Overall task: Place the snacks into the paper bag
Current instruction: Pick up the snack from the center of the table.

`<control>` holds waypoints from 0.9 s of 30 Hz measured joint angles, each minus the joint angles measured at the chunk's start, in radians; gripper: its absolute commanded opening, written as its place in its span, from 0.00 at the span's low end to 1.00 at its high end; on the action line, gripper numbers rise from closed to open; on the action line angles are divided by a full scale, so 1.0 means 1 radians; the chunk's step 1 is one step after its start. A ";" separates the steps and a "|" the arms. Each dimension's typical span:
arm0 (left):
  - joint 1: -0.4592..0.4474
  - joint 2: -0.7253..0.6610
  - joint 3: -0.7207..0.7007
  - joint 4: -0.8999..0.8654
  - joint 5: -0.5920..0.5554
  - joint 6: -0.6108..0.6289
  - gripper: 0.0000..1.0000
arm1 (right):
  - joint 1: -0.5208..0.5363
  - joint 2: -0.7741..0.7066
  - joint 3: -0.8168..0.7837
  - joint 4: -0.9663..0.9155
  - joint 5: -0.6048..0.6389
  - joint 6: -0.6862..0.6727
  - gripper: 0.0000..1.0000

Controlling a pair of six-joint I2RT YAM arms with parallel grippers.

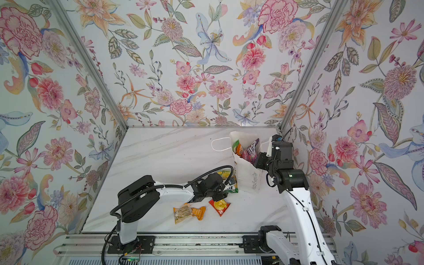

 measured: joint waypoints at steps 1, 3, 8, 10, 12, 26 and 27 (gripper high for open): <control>0.000 0.006 0.003 -0.004 0.000 0.001 0.61 | 0.000 0.000 0.000 0.000 0.000 0.000 0.00; 0.000 0.021 0.008 -0.005 -0.012 0.003 0.54 | 0.000 0.000 -0.001 0.000 0.000 0.000 0.00; 0.000 0.030 0.021 -0.005 -0.053 -0.007 0.36 | 0.000 0.000 -0.002 0.000 0.000 0.000 0.00; 0.000 0.032 0.027 -0.007 -0.068 -0.014 0.23 | 0.000 -0.002 -0.002 0.000 0.000 0.000 0.00; 0.000 0.034 0.034 -0.013 -0.084 -0.025 0.16 | 0.000 -0.002 -0.002 0.000 0.000 0.000 0.00; -0.001 -0.200 -0.077 -0.002 -0.144 -0.200 0.00 | 0.000 -0.004 -0.002 -0.001 0.000 0.000 0.00; -0.001 -0.231 -0.093 0.003 -0.146 -0.222 0.00 | 0.000 -0.004 -0.002 -0.001 0.000 0.000 0.00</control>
